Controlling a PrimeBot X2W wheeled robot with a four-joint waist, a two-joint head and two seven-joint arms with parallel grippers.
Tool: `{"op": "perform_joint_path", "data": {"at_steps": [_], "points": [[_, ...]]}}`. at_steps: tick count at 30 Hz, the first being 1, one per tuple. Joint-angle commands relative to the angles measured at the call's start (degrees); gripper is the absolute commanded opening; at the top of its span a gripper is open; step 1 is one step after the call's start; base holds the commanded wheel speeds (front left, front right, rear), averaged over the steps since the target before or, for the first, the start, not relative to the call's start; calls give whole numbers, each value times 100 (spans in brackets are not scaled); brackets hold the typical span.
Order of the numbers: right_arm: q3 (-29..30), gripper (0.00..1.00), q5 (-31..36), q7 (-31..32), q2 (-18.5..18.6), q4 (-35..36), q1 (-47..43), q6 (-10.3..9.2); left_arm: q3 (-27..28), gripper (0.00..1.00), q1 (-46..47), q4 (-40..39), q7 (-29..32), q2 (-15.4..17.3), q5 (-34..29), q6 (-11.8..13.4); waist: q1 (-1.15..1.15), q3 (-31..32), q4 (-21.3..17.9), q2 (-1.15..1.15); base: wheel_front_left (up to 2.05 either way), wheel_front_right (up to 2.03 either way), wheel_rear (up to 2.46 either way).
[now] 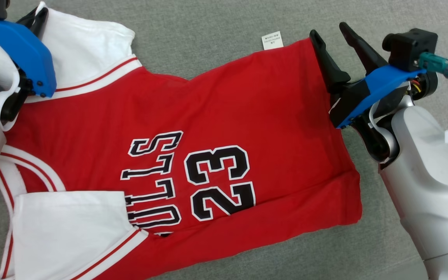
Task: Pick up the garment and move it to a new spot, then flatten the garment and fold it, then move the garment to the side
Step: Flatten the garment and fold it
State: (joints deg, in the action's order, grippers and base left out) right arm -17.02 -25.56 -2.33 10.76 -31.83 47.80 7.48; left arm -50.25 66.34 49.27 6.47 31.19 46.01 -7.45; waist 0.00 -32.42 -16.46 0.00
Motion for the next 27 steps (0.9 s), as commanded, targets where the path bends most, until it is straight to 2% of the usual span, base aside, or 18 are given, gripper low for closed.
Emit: {"op": "perform_joint_path", "data": {"at_steps": [1,15,16,17,27], "points": [[-70,100,-57,183,94,-76,128,3,-79,0,147,-5,-139,-30,49,-1,0,42,53,0,0,0,0],[-425,100,-111,1295,320,-854,434,3,-594,0,445,74,-682,-264,243,-2,0,83,436,0,0,0,0],[-469,31,-153,1382,322,-908,440,3,-631,0,468,78,-727,-283,263,-2,0,86,465,0,0,0,0],[-485,0,-190,1416,336,-941,455,3,-664,0,488,88,-765,-296,293,-2,0,91,483,0,0,0,0],[-224,0,-116,488,455,-1215,493,2,-922,0,399,57,-1325,-378,508,-2,0,389,694,0,0,0,0]]}}
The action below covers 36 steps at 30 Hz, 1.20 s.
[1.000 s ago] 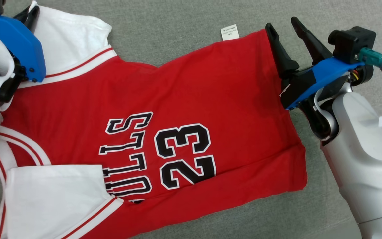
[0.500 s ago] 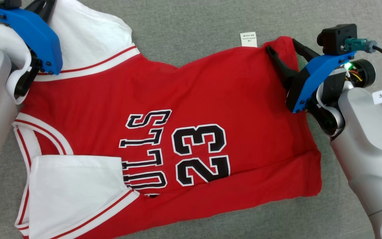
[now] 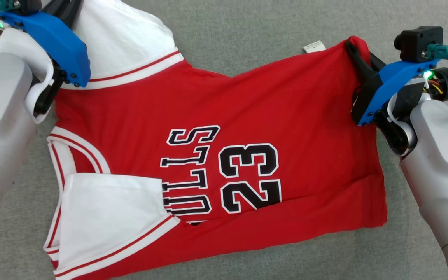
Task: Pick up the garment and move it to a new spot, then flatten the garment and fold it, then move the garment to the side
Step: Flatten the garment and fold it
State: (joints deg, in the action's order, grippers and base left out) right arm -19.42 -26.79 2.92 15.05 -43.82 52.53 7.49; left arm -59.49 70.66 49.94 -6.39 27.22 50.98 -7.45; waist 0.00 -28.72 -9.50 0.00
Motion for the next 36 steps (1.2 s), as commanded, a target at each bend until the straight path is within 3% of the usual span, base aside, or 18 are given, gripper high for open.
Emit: {"op": "perform_joint_path", "data": {"at_steps": [1,11,16,36], "points": [[4,0,12,-113,34,-57,-14,1,-20,0,-76,-36,-107,25,35,-2,0,74,21,0,0,0,0],[-134,0,-8,-853,161,-291,-413,1,-134,0,-654,-513,-717,72,117,2,0,590,321,0,0,0,0],[-216,0,94,-1284,256,-393,-641,1,-99,0,-1091,-949,-837,134,43,141,0,805,438,0,0,0,0],[45,0,214,-1818,280,-383,-1622,1,887,0,-3756,-3611,-885,658,-230,1296,0,1501,747,0,0,0,0]]}}
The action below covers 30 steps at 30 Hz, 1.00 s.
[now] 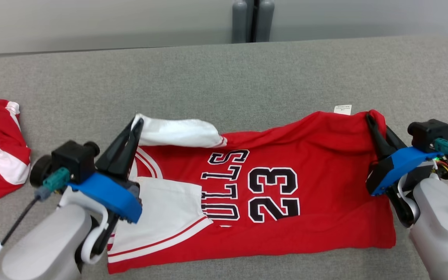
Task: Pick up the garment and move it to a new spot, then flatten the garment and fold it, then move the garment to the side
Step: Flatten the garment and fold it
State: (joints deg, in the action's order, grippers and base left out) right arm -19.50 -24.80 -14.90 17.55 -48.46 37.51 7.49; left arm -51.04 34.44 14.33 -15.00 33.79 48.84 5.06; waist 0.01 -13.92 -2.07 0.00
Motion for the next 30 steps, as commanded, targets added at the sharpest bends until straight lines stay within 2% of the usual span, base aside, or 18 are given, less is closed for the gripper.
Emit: {"op": "perform_joint_path", "data": {"at_steps": [1,9,18,19,20,21,22,30], "points": [[121,0,34,-33,33,155,-218,1,98,0,-262,-115,-23,-20,-30,64,-1,52,19,0,0,0,0],[636,0,274,-34,-123,837,-996,1,551,0,-1102,-269,-24,-127,-204,191,-1,208,65,0,0,0,0],[977,0,440,-33,-353,1306,-1708,1,987,0,-1799,-60,-24,-497,-420,61,-1,328,53,0,0,0,0],[1002,16,449,-33,-372,1317,-1766,1,1088,0,-1886,-27,-24,-558,-420,61,-1,341,39,0,0,0,0],[1068,100,443,-35,-394,1391,-1797,1,1211,24,-1953,-19,-24,-628,-434,55,-1,349,28,0,0,0,0],[1127,100,417,-34,-425,1414,-1845,1,1309,49,-2025,0,-24,-678,-490,28,-1,355,28,0,0,0,0],[1178,100,413,-34,-447,1453,-1915,1,1406,100,-2097,25,-24,-729,-556,11,-1,362,30,0,0,0,0],[1551,100,415,-32,-478,1956,-2301,2,2576,100,-2608,-219,-24,-1276,-1414,-16,-1,447,46,0,0,0,0]]}}
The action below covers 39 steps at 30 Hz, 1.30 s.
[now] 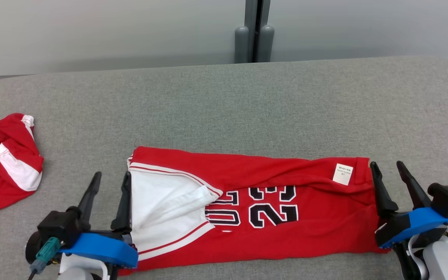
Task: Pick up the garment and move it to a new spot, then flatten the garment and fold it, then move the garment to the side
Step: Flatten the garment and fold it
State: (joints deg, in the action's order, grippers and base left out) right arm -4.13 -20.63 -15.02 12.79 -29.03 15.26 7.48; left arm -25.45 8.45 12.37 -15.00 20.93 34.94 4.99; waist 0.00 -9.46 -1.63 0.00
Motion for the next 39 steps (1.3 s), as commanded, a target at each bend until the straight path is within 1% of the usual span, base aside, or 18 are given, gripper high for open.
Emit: {"op": "perform_joint_path", "data": {"at_steps": [1,4,8,12,16,22,29,30,31,32,35,39], "points": [[41,100,4,-20,-3,35,-98,3,204,100,-65,-89,-24,-63,-161,-15,0,12,2,0,0,0,0],[164,100,6,-20,-33,32,-104,3,707,100,-248,-296,-24,-286,-629,-45,0,42,13,0,0,0,0],[236,100,29,-21,-67,-209,-35,3,1308,100,-452,-541,-20,-599,-1175,-116,0,73,42,0,0,0,0],[331,100,-2,-20,-136,-576,69,3,1767,100,-612,-683,-20,-886,-1578,-232,0,77,95,0,0,0,0],[413,100,-114,-20,-197,-970,169,3,2209,100,-714,-778,-19,-1165,-1849,-361,0,54,162,0,0,0,0],[340,100,-226,35,-272,-1565,329,3,2697,100,-824,-808,-19,-1487,-2159,-588,0,34,234,0,0,0,0],[83,100,-369,181,-395,-2109,330,3,3047,100,-829,-812,-20,-1678,-2447,-757,0,26,279,0,0,0,0],[39,35,-400,174,-415,-2137,328,4,3090,100,-833,-811,-19,-1693,-2473,-762,0,28,279,0,0,0,0],[-1,3,-441,162,-436,-2151,326,6,3134,100,-837,-809,-19,-1701,-2501,-781,0,31,275,0,0,0,0],[-35,0,-468,151,-445,-2155,326,9,3171,100,-840,-812,-20,-1709,-2527,-792,0,32,267,0,0,0,0],[-79,0,-576,106,-415,-2113,351,6,3245,100,-835,-815,-19,-1747,-2620,-832,0,38,253,0,0,0,0],[-59,0,-700,40,-172,-2049,403,1,3317,100,-847,-810,-20,-1776,-2726,-863,0,56,224,0,0,0,0]]}}
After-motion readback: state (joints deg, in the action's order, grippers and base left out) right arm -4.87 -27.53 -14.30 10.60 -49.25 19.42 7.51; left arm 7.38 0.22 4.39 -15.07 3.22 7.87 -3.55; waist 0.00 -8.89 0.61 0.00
